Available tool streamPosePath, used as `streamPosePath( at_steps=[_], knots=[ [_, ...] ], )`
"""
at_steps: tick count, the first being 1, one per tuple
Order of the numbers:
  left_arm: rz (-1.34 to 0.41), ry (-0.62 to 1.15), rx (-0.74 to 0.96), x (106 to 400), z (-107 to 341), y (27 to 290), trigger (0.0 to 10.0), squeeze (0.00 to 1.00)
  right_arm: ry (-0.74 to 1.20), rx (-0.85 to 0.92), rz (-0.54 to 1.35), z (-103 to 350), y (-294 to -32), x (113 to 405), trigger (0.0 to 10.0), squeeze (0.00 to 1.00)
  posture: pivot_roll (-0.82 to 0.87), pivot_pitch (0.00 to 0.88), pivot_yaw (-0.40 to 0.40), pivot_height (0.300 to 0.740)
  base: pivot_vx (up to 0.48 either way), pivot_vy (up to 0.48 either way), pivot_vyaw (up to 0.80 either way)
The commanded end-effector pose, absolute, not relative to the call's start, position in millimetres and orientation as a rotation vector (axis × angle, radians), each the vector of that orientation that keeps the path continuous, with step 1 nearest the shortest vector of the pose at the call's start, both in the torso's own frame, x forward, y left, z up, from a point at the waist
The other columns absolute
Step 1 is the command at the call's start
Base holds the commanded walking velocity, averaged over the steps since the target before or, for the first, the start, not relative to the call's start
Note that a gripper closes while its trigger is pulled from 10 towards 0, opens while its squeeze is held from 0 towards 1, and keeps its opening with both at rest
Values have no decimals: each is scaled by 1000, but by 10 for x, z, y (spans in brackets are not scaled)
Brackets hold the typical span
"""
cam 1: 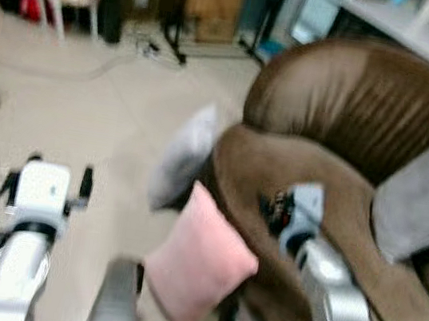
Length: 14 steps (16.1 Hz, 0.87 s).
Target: Move the pillow to the sofa from floor
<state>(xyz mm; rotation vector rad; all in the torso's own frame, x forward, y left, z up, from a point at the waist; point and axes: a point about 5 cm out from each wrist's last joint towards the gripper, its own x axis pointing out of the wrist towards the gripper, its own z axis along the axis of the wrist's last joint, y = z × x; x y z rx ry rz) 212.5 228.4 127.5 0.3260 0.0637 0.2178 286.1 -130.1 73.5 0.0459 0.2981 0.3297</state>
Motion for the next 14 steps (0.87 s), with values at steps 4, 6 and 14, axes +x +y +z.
streamPosePath(
  at_steps=[4,6,14],
  knots=[
    [188,7,315,2151,1372,2240,10000,0,295,-25,291,765,-1421,2883,10000,0,95,0,-159,590,152,0,0],
    [184,7,315,2147,1366,2238,10000,0,303,-40,280,747,-1430,2879,10000,0,95,0,-159,590,332,0,400],
    [215,29,382,2113,1296,2379,10000,0,299,-28,240,726,-1470,2857,10000,0,78,0,-141,590,80,0,100]
  ],
)
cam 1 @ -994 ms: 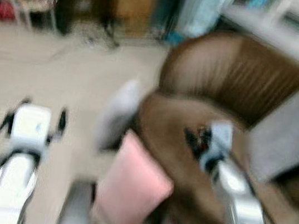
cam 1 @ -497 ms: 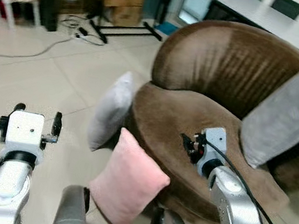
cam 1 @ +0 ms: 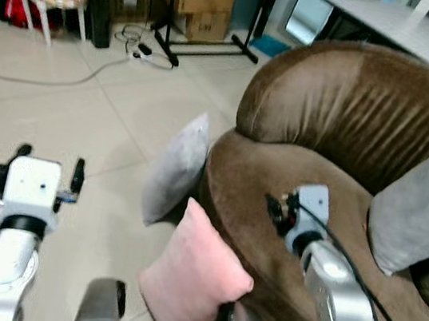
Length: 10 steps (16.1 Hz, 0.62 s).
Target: Move the pillow to the sofa from floor
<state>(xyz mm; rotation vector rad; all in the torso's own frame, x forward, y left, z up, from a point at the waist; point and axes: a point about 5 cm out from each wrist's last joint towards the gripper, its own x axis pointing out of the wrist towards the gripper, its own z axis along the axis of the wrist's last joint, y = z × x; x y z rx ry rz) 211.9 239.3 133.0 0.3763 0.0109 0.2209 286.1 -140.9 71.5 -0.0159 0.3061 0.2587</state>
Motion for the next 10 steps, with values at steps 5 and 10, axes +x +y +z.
streamPosePath(
  at_steps=[5,10],
  knots=[
    [275,-1,380,2036,1295,2507,10000,0,311,7,210,653,-1491,2808,10000,0,79,0,-141,545,0,0,0],
    [259,-6,387,2034,1258,2492,10000,0,325,14,223,611,-1461,2805,10000,0,82,0,-137,495,0,0,0]
  ],
)
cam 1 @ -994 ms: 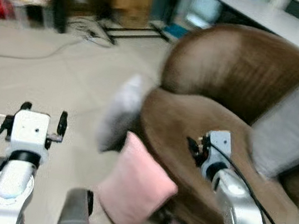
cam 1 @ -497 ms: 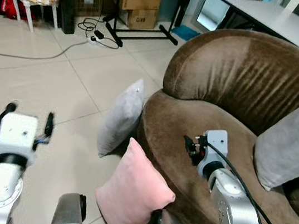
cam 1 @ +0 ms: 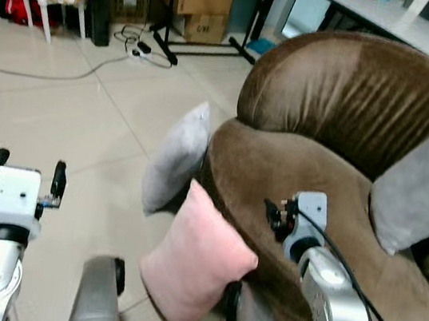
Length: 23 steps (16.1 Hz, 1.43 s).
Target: Move the pillow to the sofa from floor
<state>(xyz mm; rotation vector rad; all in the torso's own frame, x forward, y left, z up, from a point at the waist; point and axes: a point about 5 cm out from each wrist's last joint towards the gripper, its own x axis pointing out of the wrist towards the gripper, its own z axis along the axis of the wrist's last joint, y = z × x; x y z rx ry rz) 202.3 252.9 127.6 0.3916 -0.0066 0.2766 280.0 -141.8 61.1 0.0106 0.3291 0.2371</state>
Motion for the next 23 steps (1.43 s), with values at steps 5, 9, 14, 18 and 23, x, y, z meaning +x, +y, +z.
streamPosePath(
  at_steps=[5,9,14,18,23],
  knots=[
    [248,-4,390,2049,1232,2487,10000,0,336,-3,234,577,-1475,2807,10000,0,81,0,-141,440,0,0,0],
    [243,-1,387,2019,1213,2465,10000,0,334,-21,259,561,-1455,2874,10000,0,85,0,-150,425,0,0,0],
    [238,3,380,1983,1193,2433,10000,0,336,-78,339,527,-1407,2894,10000,0,95,0,-167,425,0,0,160],
    [224,12,377,1954,1180,2409,10000,0,352,-73,374,447,-1401,2916,10000,0,94,0,-163,425,0,0,800],
    [148,23,399,2027,1169,2359,10000,0,339,-54,385,538,-1409,3007,10000,0,73,0,-135,425,0,0,95]
  ],
)
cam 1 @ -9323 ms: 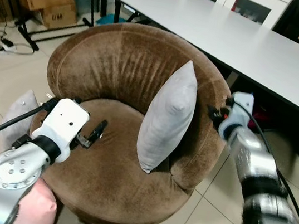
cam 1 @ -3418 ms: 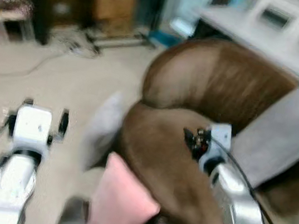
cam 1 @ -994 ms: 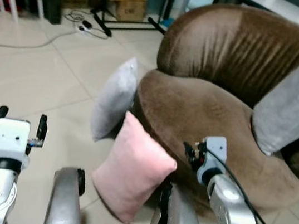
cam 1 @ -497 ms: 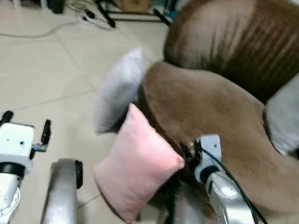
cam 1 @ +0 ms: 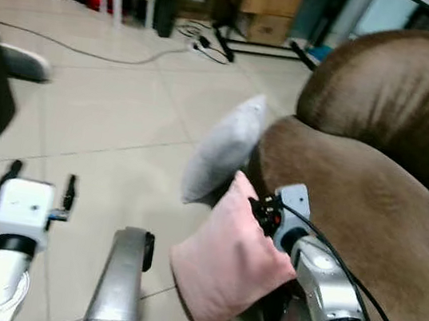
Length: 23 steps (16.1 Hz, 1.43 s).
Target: Move the pillow to the sofa from floor
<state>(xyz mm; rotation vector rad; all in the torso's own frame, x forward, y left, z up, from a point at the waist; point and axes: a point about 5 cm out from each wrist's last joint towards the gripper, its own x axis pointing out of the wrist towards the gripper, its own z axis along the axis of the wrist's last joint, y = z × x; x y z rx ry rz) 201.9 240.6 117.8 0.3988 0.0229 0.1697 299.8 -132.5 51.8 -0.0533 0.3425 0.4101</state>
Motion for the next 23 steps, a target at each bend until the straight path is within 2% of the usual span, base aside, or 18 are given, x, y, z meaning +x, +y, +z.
streamPosePath(
  at_steps=[1,5,6,7,12,14,16,19,23],
  knots=[
    [125,20,402,2067,1185,2349,10000,0,326,-54,384,592,-1393,3030,10000,0,60,0,-111,425,0,0,0],
    [5,1,431,2246,1275,2287,10000,0,290,-4,362,662,-1330,3024,10000,0,37,0,3,425,0,0,0],
    [-9,-2,434,2262,1293,2284,10000,0,287,2,361,669,-1321,3020,10000,227,25,0,33,425,0,0,0],
    [-54,-4,447,2304,1329,2290,10000,0,292,-32,373,691,-1289,3045,10000,1000,-1,0,75,425,0,0,0],
    [-141,24,477,2297,1317,2272,10000,0,329,-186,363,728,-1380,3232,10000,1000,14,0,68,425,0,0,0],
    [-248,104,460,2204,1229,2247,10000,0,443,-332,393,599,-1433,3275,10000,1000,27,0,49,425,0,0,0],
    [-313,171,459,2105,1148,2258,10000,0,612,-384,467,370,-1419,3232,10000,1000,50,0,30,425,0,0,0],
    [-324,184,467,2048,1155,2272,10000,0,665,-374,439,256,-1394,3217,10000,1000,54,0,33,425,0,0,0],
    [-358,209,472,2013,1147,2263,10000,0,650,-373,278,280,-1420,3303,10000,1000,44,0,50,425,0,0,0]
  ],
)
